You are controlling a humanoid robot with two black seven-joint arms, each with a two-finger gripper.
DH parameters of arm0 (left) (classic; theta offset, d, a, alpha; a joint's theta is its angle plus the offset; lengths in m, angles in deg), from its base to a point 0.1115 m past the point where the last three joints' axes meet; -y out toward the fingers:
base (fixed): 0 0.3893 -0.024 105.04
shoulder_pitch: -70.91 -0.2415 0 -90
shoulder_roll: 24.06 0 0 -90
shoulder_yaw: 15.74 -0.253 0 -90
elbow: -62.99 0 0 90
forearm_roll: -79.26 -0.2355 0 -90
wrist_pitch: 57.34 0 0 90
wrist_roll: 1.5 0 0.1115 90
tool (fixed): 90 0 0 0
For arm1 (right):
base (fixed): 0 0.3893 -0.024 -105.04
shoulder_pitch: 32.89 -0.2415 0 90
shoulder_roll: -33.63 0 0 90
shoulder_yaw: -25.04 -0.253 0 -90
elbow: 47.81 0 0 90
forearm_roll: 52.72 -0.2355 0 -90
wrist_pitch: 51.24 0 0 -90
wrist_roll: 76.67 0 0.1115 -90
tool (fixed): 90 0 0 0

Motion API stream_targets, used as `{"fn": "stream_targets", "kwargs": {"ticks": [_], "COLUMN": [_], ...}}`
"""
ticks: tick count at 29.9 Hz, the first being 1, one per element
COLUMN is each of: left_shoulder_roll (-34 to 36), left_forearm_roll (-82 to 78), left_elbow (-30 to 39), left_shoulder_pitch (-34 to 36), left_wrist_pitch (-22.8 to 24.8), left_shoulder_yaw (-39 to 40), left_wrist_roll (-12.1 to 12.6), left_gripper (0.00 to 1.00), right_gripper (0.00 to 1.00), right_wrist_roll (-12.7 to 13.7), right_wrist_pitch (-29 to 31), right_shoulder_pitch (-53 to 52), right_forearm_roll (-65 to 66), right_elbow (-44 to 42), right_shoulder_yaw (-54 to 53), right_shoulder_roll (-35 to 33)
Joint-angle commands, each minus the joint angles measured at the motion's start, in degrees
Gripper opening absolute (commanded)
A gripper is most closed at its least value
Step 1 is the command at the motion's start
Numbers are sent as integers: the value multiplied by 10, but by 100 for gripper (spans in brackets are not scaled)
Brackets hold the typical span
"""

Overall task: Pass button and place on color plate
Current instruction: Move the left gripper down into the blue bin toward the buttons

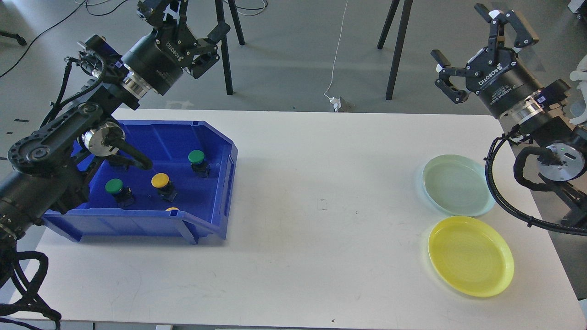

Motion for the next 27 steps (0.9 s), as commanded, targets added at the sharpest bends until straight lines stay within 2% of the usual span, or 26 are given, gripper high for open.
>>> {"fn": "stream_targets", "kwargs": {"ticks": [1,8,11,13,17,20,21,23,27], "left_shoulder_roll": [5,4,7,6,20,95,121,187,282], "left_forearm_roll": [5,57,120,159,159,83,54,13,-72], "left_elbow": [0,-22,-5,13,120,217,242,279,292], "left_shoulder_pitch": [-1,5,-6,-37,-53,-42,-32,16,163], "left_wrist_pitch": [0,0,0,0,0,0,0,-47,-152], "left_shoulder_yaw": [0,27,58,81,95,80,59,-32,-293], "left_wrist_roll": [0,0,0,0,0,0,0,0,0], "left_gripper": [100,100,100,99,99,99,99,98,97], "right_gripper": [100,100,100,100,100,100,100,100,100], "right_wrist_roll": [-1,-3,-2,-2,-2,-3,-3,-4,-4], "right_wrist_pitch": [0,0,0,0,0,0,0,0,0], "right_shoulder_pitch": [-1,-2,-3,-2,2,4,5,9,20], "right_forearm_roll": [-1,-1,-2,-2,-2,-2,-2,-2,-2], "right_elbow": [2,4,5,5,5,5,4,2,-1], "right_shoulder_yaw": [-2,-6,-9,-9,-9,-9,-9,-10,-18], "right_shoulder_roll": [2,-7,-7,-8,-9,-20,-25,-28,-41]}}
